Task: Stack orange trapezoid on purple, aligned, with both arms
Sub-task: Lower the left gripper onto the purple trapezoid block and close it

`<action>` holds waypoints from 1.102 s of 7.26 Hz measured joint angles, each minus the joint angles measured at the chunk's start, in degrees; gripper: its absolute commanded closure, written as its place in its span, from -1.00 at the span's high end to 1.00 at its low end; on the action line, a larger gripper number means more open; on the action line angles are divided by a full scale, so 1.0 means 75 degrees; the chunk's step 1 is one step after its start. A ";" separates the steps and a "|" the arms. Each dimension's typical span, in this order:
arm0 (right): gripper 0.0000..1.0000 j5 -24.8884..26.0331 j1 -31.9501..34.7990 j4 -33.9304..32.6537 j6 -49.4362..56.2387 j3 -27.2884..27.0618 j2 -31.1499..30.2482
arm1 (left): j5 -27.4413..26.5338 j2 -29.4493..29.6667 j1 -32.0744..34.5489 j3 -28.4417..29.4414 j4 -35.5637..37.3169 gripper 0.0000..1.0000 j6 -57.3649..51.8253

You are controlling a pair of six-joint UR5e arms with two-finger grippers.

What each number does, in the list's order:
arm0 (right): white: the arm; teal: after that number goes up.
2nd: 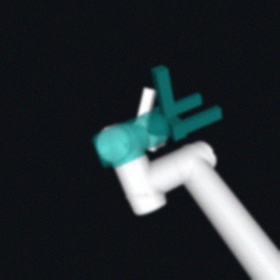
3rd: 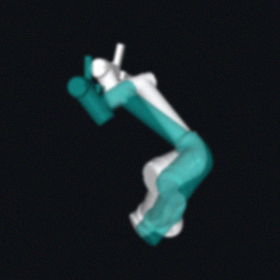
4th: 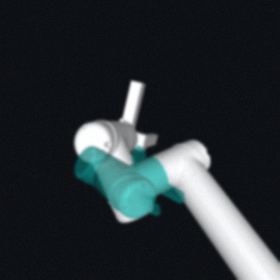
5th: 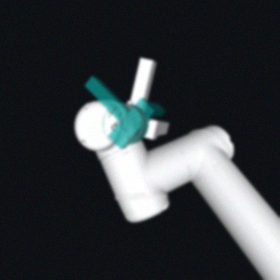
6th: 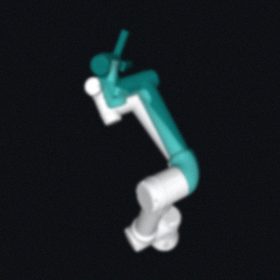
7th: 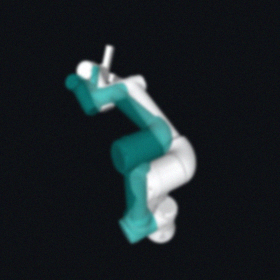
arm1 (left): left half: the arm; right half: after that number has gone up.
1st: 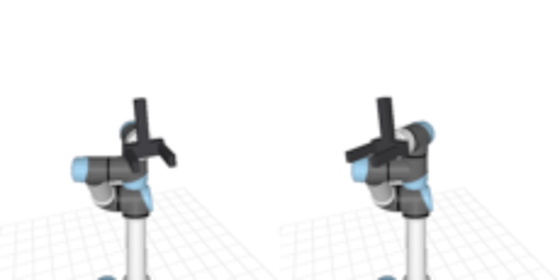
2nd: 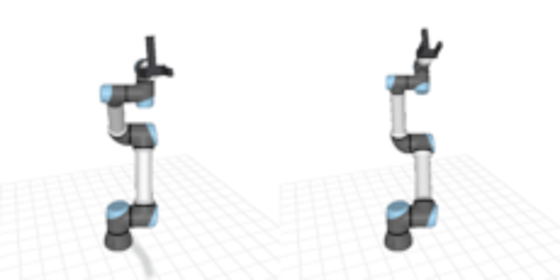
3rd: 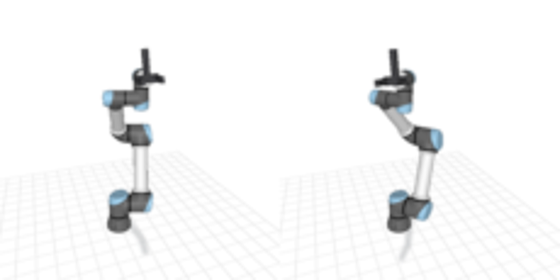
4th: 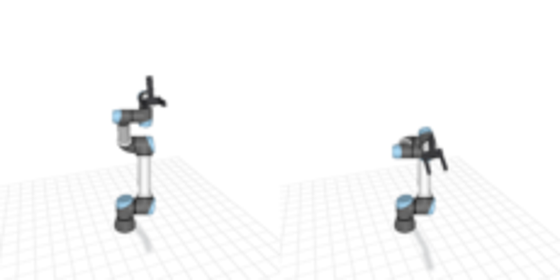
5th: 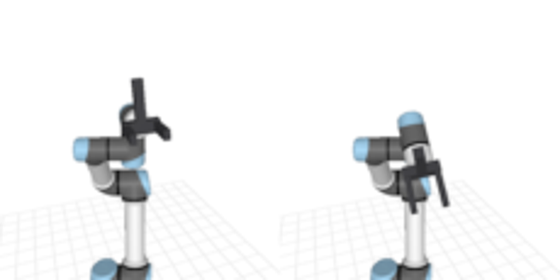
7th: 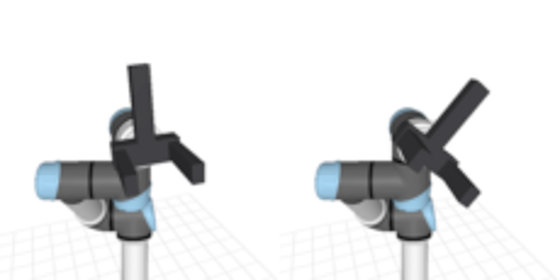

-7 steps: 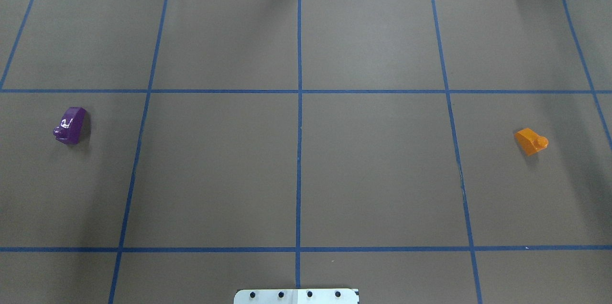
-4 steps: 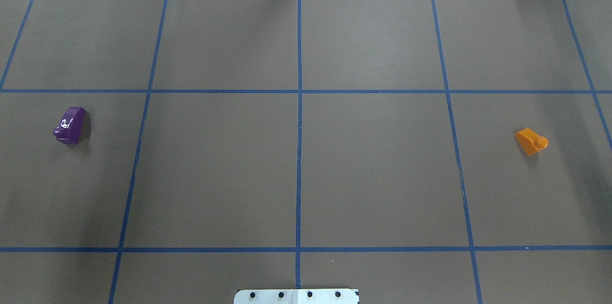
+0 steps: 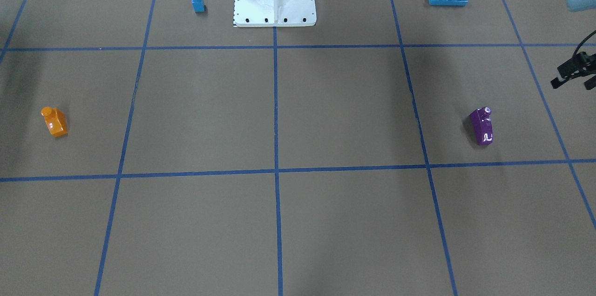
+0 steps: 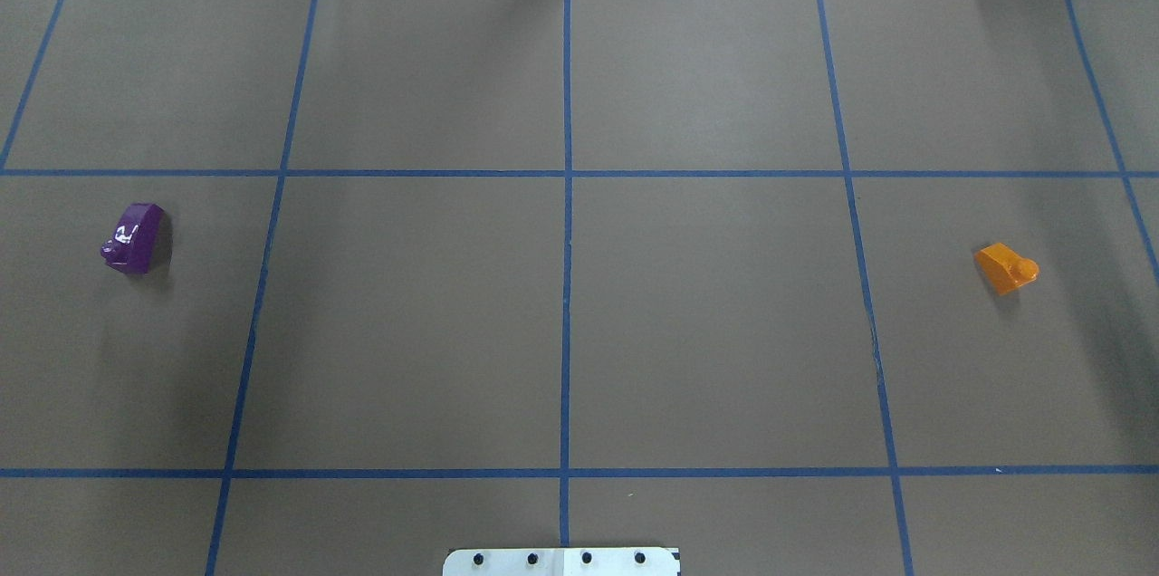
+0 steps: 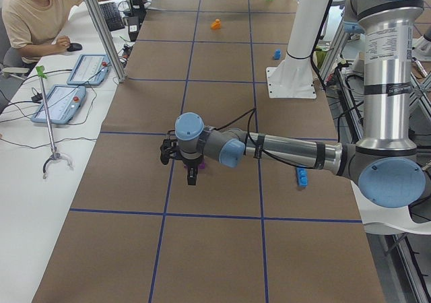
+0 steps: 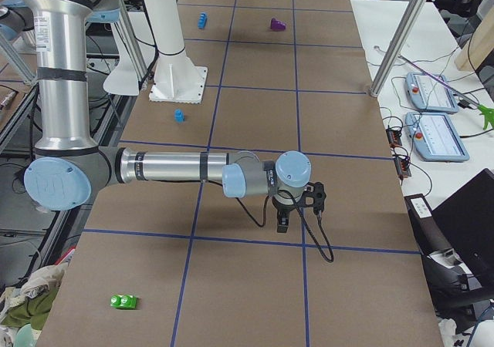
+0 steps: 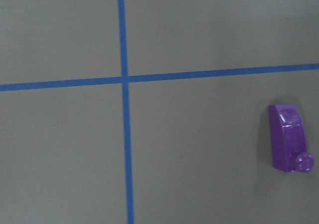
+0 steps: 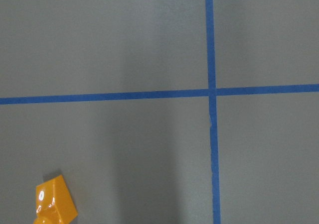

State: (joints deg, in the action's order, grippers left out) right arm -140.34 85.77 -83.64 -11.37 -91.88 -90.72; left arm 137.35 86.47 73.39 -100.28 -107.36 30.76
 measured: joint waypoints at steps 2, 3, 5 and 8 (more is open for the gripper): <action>1.00 -0.0136 -0.0025 0.0107 -0.0004 0.0001 -0.0001 | -0.0646 0.0283 -0.1141 0.0053 -0.0634 1.00 0.1676; 1.00 -0.0155 -0.0037 0.0118 -0.0006 0.0003 0.0001 | -0.0936 0.0419 -0.1515 0.0166 -0.0714 1.00 0.2011; 1.00 -0.0165 -0.0067 0.0124 -0.0007 0.0008 0.0003 | -0.1466 0.0608 -0.2020 0.0487 -0.0766 1.00 0.2283; 1.00 -0.0164 -0.0091 0.0125 0.0000 0.0012 0.0003 | -0.1664 0.0825 -0.2377 0.0871 -0.0784 0.95 0.2321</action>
State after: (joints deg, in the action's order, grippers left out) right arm -141.57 85.09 -82.71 -11.37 -91.79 -90.70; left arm 124.86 92.66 55.56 -93.75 -113.24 48.16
